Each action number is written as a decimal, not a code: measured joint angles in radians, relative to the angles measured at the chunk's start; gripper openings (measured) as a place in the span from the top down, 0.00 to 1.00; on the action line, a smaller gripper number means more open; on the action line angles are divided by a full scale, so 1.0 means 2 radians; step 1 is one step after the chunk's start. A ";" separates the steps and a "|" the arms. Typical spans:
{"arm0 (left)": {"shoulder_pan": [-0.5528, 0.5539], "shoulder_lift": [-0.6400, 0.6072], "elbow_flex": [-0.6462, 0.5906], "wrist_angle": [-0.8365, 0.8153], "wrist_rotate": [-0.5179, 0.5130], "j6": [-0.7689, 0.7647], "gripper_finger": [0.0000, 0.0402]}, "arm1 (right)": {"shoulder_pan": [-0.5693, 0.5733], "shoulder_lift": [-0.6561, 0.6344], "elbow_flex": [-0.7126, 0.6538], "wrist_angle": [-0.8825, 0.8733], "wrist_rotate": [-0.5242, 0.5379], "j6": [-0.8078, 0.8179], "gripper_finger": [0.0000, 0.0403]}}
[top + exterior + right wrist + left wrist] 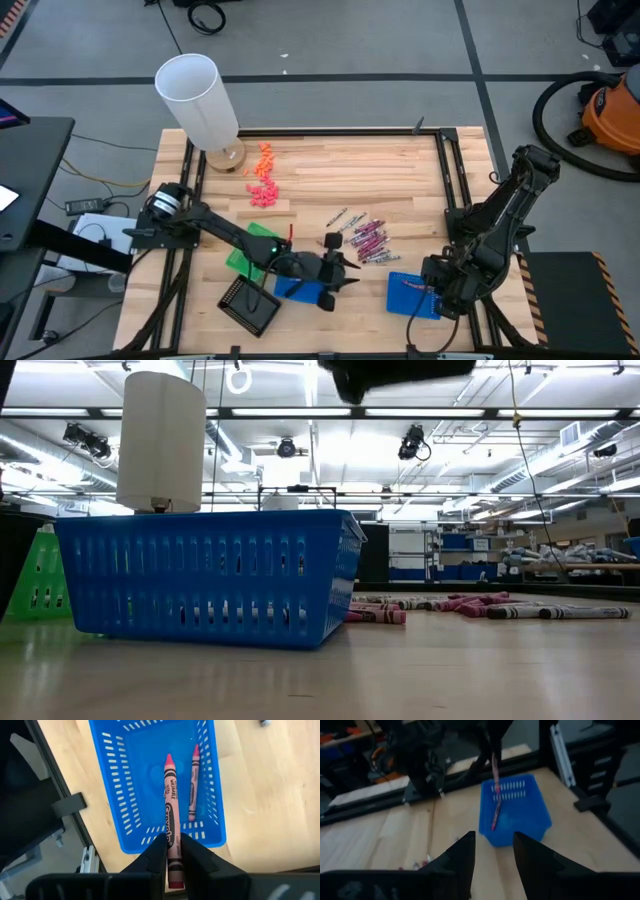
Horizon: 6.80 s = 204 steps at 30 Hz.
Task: Sort crayons
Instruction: Put the pink crayon into the right blue basket, then put the black crayon into the green basket
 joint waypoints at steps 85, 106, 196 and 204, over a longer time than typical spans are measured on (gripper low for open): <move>0.027 0.020 0.043 -0.300 -0.099 -0.180 0.65 | -0.422 0.000 -0.088 0.346 0.050 -0.641 0.69; -0.004 -0.016 0.043 -0.254 -0.131 -0.160 0.65 | -0.509 0.140 -0.057 0.415 -0.093 -0.692 0.69; 0.242 0.098 0.153 -0.475 0.070 -0.287 0.46 | -0.395 -0.076 -0.365 0.756 0.198 -0.727 0.70; 0.243 0.099 0.153 -0.445 0.097 -0.313 0.46 | -0.395 -0.076 -0.365 0.750 0.198 -0.724 0.70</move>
